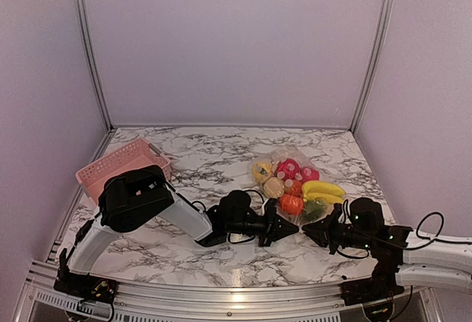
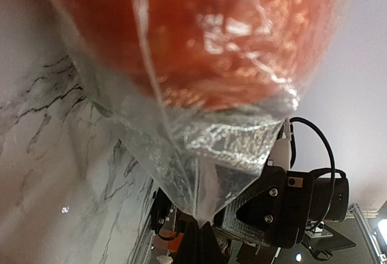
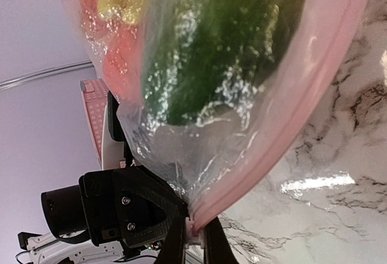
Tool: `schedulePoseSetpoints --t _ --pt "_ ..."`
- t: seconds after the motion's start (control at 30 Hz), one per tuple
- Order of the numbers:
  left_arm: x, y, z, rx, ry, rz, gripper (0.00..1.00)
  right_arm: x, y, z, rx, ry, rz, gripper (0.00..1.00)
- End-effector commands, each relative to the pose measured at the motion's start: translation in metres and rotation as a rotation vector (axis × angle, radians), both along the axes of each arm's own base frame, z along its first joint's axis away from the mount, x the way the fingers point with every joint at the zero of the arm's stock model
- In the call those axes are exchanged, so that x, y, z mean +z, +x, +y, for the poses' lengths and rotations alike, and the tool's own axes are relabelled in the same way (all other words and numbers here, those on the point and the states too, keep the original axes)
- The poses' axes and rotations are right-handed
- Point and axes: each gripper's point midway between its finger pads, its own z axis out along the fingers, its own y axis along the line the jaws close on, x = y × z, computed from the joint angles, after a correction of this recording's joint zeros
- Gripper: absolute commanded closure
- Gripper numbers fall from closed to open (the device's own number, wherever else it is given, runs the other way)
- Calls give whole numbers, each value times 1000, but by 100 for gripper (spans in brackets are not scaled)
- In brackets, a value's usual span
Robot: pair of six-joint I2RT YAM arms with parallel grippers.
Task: Open the zip-top bag and remove the fake food
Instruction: Unzip the zipper food storage bag at the center of the board.
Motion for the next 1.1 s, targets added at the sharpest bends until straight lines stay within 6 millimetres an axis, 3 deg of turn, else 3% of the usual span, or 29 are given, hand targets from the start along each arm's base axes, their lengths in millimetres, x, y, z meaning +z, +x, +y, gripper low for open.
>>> schedulePoseSetpoints --t 0.0,0.33,0.5,0.73,1.07 --pt "-2 -7 8 -12 13 9 100 -4 10 -15 -79 -24 -6 100" --pt "1 -6 14 -3 10 9 100 -12 11 -25 -104 -45 -2 100" --pt "2 -5 11 -7 7 9 100 -2 14 -21 -93 -22 -29 100" --pt "5 -2 5 -5 -6 15 75 14 16 -11 -61 16 -48 100" --pt "3 1 -3 -6 -14 22 70 21 16 -4 -49 52 -54 100"
